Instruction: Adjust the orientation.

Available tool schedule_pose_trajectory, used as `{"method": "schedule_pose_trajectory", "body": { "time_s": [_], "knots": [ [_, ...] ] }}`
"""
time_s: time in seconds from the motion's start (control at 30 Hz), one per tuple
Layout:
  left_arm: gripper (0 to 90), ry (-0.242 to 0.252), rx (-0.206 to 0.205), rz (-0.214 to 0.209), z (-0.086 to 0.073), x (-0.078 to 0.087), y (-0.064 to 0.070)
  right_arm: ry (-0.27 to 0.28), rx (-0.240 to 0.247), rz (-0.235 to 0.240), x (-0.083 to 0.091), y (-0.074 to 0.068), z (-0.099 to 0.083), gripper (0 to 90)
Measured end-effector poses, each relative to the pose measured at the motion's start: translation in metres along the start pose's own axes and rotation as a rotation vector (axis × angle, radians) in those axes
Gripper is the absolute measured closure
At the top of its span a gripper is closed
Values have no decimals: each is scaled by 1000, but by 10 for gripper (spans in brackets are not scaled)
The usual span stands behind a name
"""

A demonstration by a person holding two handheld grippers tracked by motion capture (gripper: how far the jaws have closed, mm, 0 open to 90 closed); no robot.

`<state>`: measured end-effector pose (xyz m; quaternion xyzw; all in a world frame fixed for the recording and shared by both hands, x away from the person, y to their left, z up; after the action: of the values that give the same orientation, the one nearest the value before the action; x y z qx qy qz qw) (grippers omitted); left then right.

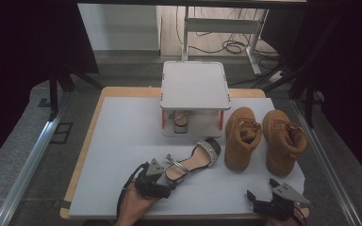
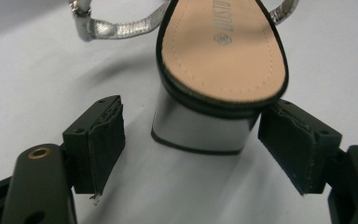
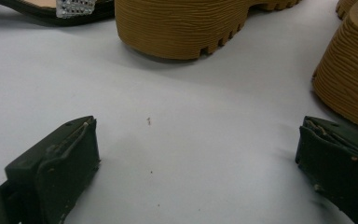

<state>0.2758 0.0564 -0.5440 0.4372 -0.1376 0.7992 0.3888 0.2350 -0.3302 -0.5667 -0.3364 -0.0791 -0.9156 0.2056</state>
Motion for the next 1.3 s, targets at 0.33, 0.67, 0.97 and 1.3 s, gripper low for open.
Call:
{"method": "schedule_pose_trajectory", "body": {
  "time_s": [0.33,0.67,0.97,1.3],
  "knots": [
    [243,-5,-3,-38,12,-10,-1,1,0,0,0,0,0,0],
    [261,-25,-29,-48,24,-21,1,1,0,0,0,0,0,0],
    [263,-24,-35,-65,32,-26,2,1,0,0,0,0,0,0],
    [319,-11,-32,-82,38,-27,3,2,0,0,0,0,0,0]
  ]
}}
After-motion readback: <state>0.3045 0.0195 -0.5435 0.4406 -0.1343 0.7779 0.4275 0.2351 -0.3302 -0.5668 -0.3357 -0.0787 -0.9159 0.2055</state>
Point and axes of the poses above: each handheld gripper's, and its own axes: x roughly backward along the jaws, z roughly out of its top, y roughly to its right, the point moved 4 cm from there along -x, roughly forward along the jaws, and after that the axes turned 11 degrees about -y, right-handed, at the moved point
